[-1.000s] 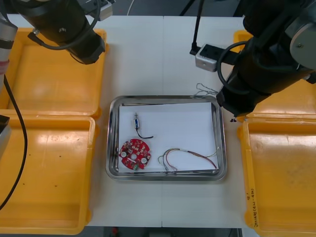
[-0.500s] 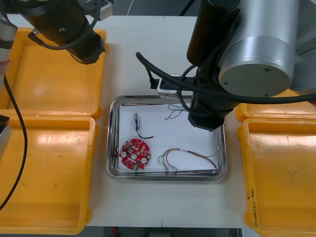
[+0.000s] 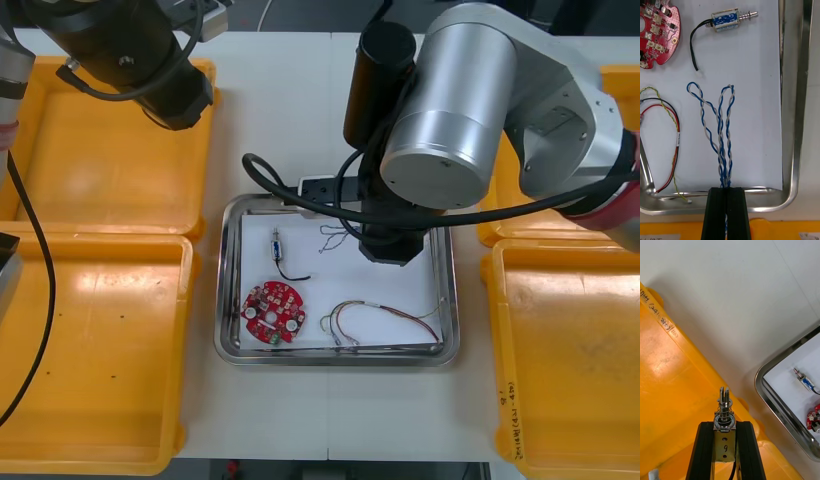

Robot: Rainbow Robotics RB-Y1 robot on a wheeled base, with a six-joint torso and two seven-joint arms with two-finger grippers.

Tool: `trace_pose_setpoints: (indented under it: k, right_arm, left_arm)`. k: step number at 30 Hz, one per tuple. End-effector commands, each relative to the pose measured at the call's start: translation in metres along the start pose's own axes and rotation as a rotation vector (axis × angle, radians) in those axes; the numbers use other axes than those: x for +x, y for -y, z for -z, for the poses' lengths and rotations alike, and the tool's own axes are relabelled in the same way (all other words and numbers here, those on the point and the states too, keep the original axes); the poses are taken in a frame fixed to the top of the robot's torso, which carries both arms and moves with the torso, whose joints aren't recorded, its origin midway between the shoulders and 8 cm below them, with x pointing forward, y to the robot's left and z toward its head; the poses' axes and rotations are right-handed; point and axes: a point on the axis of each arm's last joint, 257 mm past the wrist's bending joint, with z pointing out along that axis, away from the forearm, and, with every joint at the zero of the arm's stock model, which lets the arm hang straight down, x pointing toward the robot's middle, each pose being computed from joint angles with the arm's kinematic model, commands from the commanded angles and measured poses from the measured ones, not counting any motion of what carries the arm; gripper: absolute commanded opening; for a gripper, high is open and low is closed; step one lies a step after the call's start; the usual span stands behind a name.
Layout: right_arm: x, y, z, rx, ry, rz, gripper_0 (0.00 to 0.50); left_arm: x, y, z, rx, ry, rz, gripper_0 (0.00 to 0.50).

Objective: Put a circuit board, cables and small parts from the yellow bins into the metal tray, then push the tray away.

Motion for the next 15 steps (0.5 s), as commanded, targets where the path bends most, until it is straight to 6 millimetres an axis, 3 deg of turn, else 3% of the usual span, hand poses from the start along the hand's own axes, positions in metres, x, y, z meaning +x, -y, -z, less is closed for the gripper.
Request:
trace_pose_setpoints:
  k: [1, 10, 15]
  right_arm:
    - [-0.028, 0.003, -0.006, 0.025, 0.026, 0.064, 0.0]
    - [-0.016, 0.01, -0.042, 0.047, -0.016, 0.05, 0.0]
    - [-0.009, 0.014, -0.049, 0.04, -0.038, 0.032, 0.0]
  left_arm:
    - [-0.012, 0.003, 0.015, 0.01, 0.05, 0.117, 0.0]
    - [-0.012, 0.004, 0.015, 0.011, 0.05, 0.115, 0.0]
    - [-0.012, 0.004, 0.015, 0.011, 0.05, 0.117, 0.0]
